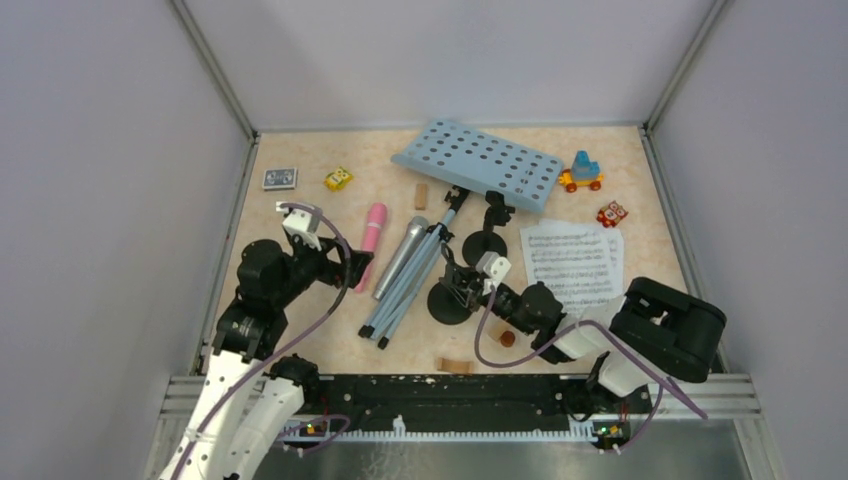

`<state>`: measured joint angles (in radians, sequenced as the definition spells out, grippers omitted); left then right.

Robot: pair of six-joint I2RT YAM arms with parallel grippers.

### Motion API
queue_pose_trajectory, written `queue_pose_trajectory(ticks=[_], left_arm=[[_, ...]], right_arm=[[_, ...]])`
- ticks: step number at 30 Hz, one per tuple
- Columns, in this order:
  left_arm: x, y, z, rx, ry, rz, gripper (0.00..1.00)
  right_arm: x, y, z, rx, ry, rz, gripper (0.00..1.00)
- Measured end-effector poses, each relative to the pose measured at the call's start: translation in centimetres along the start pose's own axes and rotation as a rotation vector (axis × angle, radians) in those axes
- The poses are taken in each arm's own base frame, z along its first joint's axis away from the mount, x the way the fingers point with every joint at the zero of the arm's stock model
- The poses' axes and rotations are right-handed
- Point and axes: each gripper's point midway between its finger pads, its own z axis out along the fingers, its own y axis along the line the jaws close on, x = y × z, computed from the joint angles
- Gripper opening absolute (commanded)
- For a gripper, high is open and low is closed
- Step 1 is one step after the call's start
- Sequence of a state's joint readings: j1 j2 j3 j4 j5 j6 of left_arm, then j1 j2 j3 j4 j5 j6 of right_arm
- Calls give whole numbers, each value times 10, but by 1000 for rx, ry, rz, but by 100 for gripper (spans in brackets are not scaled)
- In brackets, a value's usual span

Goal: Pack up the instrument practice props

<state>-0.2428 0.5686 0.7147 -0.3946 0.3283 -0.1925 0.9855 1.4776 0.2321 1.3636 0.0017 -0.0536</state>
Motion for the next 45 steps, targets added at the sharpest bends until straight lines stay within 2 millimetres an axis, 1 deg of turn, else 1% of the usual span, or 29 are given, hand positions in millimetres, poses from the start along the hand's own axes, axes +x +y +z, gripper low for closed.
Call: queue_pose_trajectory(ticks=[2, 4, 9, 10, 12, 14, 15, 17, 19, 21, 23, 24, 28, 30, 32, 33, 35, 36, 39, 42, 45], left_arm=[[8, 4, 1, -17, 20, -13, 99], [13, 7, 2, -31, 34, -21, 99], [14, 13, 3, -62, 37, -28, 99], [14, 14, 3, -68, 37, -30, 99], [14, 15, 3, -75, 38, -32, 99], [15, 15, 3, -78, 39, -33, 99], [15, 16, 3, -82, 38, -34, 99], [14, 17, 3, -86, 38, -34, 99], [15, 18, 3, -91, 38, -35, 99], [15, 18, 3, -95, 40, -36, 99], [17, 20, 4, -100, 49, -39, 99], [18, 21, 5, -104, 55, -41, 99], [21, 24, 5, -120, 63, -44, 99], [20, 25, 4, -129, 61, -43, 99], [19, 27, 4, -139, 55, -42, 99], [19, 27, 4, -143, 54, -41, 99], [19, 29, 3, -150, 53, -41, 99], [19, 29, 3, -152, 52, -41, 99], [19, 29, 3, -153, 52, -41, 99], [19, 28, 4, -149, 54, -41, 99], [20, 24, 4, -121, 59, -38, 99]], right_arm=[[0, -13, 0, 59, 12, -20, 0], [1, -24, 1, 102, 26, -28, 1], [1, -56, 4, 211, 47, -31, 12], [1, -59, 4, 223, 48, -27, 17], [2, -66, 5, 251, 50, -21, 33], [2, -69, 6, 266, 48, -10, 55], [2, -69, 6, 271, 48, -4, 62], [5, -72, 4, 284, 59, 6, 71], [8, -74, 2, 295, 68, 24, 76], [8, -72, -3, 295, 73, 47, 79], [8, -68, -15, 291, 102, 87, 81], [2, -66, -21, 287, 105, 105, 81], [-34, -56, -42, 259, 74, 167, 82], [-45, -53, -56, 259, 75, 190, 82], [-51, -53, -72, 278, 94, 222, 82], [-51, -55, -81, 301, 109, 244, 82], [-52, -60, -93, 351, 133, 283, 82], [-52, -64, -100, 390, 152, 306, 82], [-62, -81, -119, 536, 192, 370, 81], [-67, -96, -134, 667, 253, 390, 83], [-63, -113, -141, 771, 359, 373, 84]])
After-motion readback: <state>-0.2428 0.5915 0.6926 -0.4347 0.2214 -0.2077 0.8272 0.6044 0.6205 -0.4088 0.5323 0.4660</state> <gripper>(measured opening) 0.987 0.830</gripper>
